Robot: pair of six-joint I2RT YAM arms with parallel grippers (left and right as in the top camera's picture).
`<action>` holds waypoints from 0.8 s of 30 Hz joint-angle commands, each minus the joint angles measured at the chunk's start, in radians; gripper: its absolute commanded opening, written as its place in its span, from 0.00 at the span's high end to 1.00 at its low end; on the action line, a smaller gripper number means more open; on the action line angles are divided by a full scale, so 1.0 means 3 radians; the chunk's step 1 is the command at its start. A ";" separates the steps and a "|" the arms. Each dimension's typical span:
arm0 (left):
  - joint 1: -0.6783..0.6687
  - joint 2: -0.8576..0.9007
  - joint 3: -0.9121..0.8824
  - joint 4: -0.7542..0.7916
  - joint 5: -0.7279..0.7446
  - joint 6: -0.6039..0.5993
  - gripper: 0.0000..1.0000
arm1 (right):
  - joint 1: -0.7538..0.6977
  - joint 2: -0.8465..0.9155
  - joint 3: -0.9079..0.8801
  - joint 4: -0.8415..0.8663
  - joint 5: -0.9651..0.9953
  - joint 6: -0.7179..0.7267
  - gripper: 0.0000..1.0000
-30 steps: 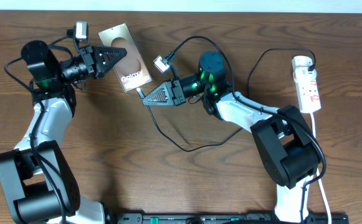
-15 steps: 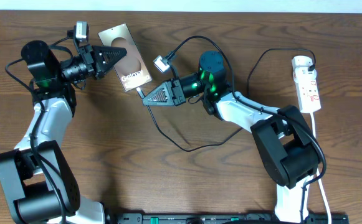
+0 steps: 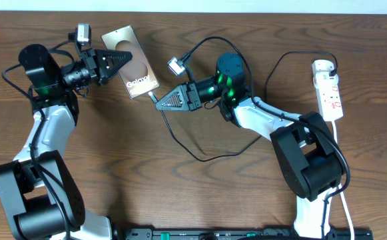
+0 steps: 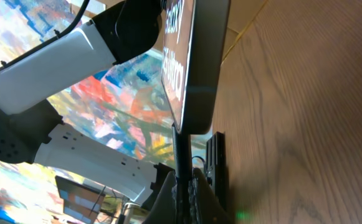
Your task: Plug charger to phone and switch on socket
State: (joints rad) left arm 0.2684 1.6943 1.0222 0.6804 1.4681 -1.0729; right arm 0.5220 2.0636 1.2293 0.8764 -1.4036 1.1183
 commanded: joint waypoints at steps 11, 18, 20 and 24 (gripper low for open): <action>0.0003 -0.0043 0.0027 0.0032 -0.0060 0.0041 0.93 | 0.0061 -0.0003 0.0070 0.0038 0.0050 0.0009 0.99; -0.0015 -0.0043 0.0027 0.0033 -0.0058 0.0042 0.93 | 0.0067 -0.0003 0.0070 0.0038 0.0061 0.0008 0.99; -0.0038 -0.0043 0.0027 0.0033 -0.0058 0.0045 0.93 | 0.0067 -0.0003 0.0070 0.0038 0.0062 0.0006 0.99; -0.0072 -0.0043 0.0027 0.0033 -0.0046 0.0043 0.93 | 0.0067 -0.0003 0.0070 0.0038 0.0078 0.0005 0.99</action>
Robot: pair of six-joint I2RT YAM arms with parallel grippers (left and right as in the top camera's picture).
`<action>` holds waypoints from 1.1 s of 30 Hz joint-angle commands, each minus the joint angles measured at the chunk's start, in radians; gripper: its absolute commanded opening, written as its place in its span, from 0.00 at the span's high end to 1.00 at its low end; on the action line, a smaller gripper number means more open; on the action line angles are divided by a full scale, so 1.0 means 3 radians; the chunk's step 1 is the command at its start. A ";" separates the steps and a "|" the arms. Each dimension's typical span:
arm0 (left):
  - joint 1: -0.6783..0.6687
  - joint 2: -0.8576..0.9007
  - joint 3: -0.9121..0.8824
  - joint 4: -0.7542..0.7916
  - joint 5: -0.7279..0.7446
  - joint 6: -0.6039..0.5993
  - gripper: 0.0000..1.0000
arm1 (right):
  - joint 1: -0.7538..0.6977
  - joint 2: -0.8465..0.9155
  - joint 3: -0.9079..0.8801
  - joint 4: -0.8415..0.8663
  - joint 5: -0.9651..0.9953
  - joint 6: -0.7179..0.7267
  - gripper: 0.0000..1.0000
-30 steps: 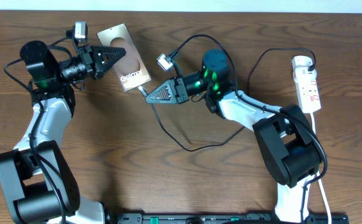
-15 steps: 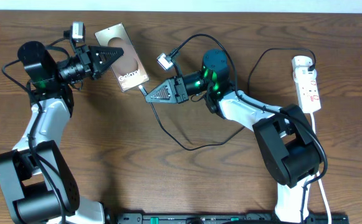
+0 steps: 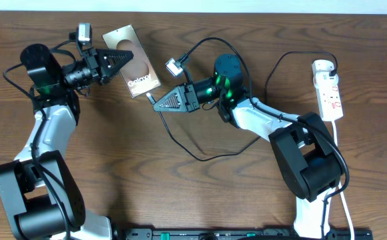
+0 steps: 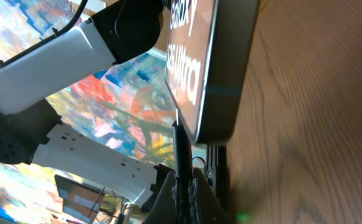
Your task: Plug charger to phone and switch on socket
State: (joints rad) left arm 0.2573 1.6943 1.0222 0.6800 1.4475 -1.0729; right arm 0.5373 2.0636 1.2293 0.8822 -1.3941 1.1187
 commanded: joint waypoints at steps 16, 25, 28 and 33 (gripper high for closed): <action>-0.0036 -0.0043 0.0027 0.0037 0.0164 0.0057 0.93 | -0.0006 -0.0003 0.0070 0.0018 0.0048 -0.0020 0.99; -0.0036 -0.0043 0.0027 0.0037 0.0214 0.0057 0.93 | -0.0043 -0.0003 0.0070 0.0015 0.0018 -0.0019 0.99; -0.0036 -0.0043 0.0027 0.0037 0.0212 0.0057 0.93 | -0.0043 -0.0003 0.0070 0.0015 0.0014 -0.0019 0.99; -0.0036 -0.0043 0.0027 0.0037 0.0212 0.0057 0.93 | -0.0045 -0.0003 0.0070 0.0015 0.0013 -0.0022 0.99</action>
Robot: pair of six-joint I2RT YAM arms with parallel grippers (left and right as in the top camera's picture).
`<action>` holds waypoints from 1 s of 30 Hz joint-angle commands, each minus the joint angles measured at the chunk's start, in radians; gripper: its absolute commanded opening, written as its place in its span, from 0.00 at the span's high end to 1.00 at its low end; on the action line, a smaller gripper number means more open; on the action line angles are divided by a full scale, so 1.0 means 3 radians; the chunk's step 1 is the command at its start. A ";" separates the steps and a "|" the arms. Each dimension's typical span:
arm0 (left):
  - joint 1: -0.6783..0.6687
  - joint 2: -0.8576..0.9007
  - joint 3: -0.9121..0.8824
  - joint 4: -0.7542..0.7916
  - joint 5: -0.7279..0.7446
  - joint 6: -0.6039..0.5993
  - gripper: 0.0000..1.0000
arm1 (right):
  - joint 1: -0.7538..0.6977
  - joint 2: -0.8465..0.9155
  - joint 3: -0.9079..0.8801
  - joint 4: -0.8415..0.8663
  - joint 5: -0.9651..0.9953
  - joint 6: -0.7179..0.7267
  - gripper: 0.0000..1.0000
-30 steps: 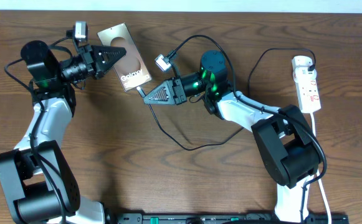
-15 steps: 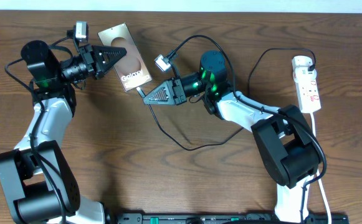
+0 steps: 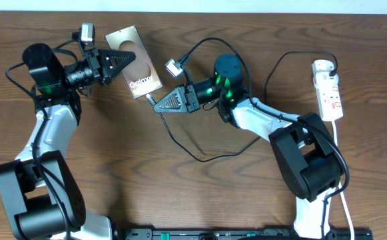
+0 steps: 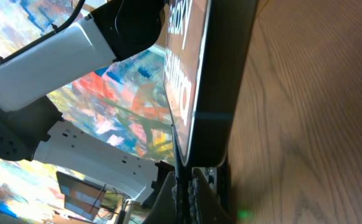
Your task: Plug charger to phone and switch on socket
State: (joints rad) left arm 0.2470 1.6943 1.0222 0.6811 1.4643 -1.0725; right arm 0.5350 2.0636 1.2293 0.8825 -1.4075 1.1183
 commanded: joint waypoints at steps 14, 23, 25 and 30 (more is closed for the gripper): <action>-0.0001 -0.0043 0.0027 0.0036 0.0233 0.0057 0.93 | -0.0058 -0.0003 0.0069 0.0014 0.0013 -0.0042 0.99; -0.0001 -0.0043 0.0027 0.0045 0.0245 0.0069 0.93 | -0.0058 -0.0003 0.0069 0.0014 0.0006 -0.0042 0.99; -0.0001 -0.0043 0.0027 0.0045 0.0245 0.0070 0.93 | -0.0058 -0.0003 0.0069 0.0014 0.0004 -0.0043 0.99; -0.0001 -0.0043 0.0027 0.0050 0.0285 0.0097 0.93 | -0.0058 -0.0003 0.0069 0.0013 -0.0027 -0.0052 0.99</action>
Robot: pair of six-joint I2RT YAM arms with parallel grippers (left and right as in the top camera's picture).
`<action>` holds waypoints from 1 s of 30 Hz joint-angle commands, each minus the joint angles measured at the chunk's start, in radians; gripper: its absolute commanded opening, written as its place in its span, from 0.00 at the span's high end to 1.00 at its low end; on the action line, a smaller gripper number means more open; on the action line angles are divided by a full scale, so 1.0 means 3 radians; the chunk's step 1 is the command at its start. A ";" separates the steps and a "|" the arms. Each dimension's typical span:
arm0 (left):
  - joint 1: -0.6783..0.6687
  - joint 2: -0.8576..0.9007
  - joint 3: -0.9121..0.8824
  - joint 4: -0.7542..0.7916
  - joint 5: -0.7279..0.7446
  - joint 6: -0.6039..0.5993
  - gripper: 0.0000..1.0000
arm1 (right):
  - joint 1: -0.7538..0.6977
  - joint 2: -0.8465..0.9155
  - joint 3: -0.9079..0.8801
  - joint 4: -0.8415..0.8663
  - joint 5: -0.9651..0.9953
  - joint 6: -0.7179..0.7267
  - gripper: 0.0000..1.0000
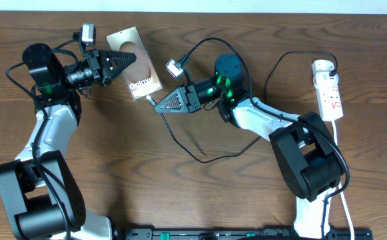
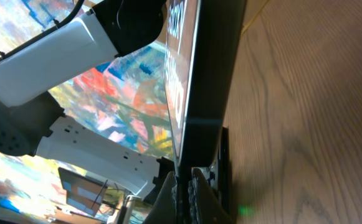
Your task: Plug charger to phone and switch on socket
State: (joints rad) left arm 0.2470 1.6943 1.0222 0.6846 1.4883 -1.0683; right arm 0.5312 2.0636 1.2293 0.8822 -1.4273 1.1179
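The gold phone (image 1: 138, 62) is parallel to the table at the back left, its screen reading "Galaxy". My left gripper (image 1: 125, 60) is clamped on its left part, one finger lying over the screen. The right gripper (image 1: 156, 105) is shut on the black charger plug (image 1: 151, 100), which touches the phone's bottom edge. In the right wrist view the phone (image 2: 209, 74) stands edge-on directly above my fingertips (image 2: 196, 190). The plug is almost hidden between them, so I cannot tell whether it is in the port. The white socket strip (image 1: 329, 88) lies at the far right.
The black charger cable (image 1: 200, 157) loops from the right gripper across the middle of the table and up to the socket strip. The strip's white lead (image 1: 343, 193) runs down the right edge. Both arm bases stand at the front.
In the right wrist view the phone's bottom end now sits lower, right on my fingertips, with less of the plug showing. From overhead both grippers and the phone have barely shifted.
At first the plug, in my shut right gripper, met the phone's bottom edge while the left gripper held the phone. Then the phone's end lay to the right of the plug. It came back in line, a little further right on the table, and now nearly touches my fingertips.
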 commanded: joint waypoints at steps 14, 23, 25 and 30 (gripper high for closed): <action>0.0061 -0.0043 0.0027 0.0043 0.0248 0.0079 0.93 | -0.0074 -0.0003 0.0069 0.0015 0.0034 -0.0055 0.99; 0.0028 -0.0043 0.0027 0.0043 0.0189 0.0075 0.93 | -0.0047 -0.0003 0.0069 0.0013 0.0142 -0.0062 0.99; 0.0029 -0.0043 0.0027 0.0042 0.0160 0.0075 0.93 | -0.0032 -0.0003 0.0069 0.0013 0.0217 -0.0061 0.99; 0.0029 -0.0043 0.0027 0.0043 0.0149 0.0076 0.93 | -0.0020 -0.0003 0.0069 0.0015 0.0440 0.0038 0.99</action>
State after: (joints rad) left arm 0.2600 1.6943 1.0222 0.6865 1.4971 -1.0573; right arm 0.5224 2.0636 1.2293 0.8825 -1.4029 1.1179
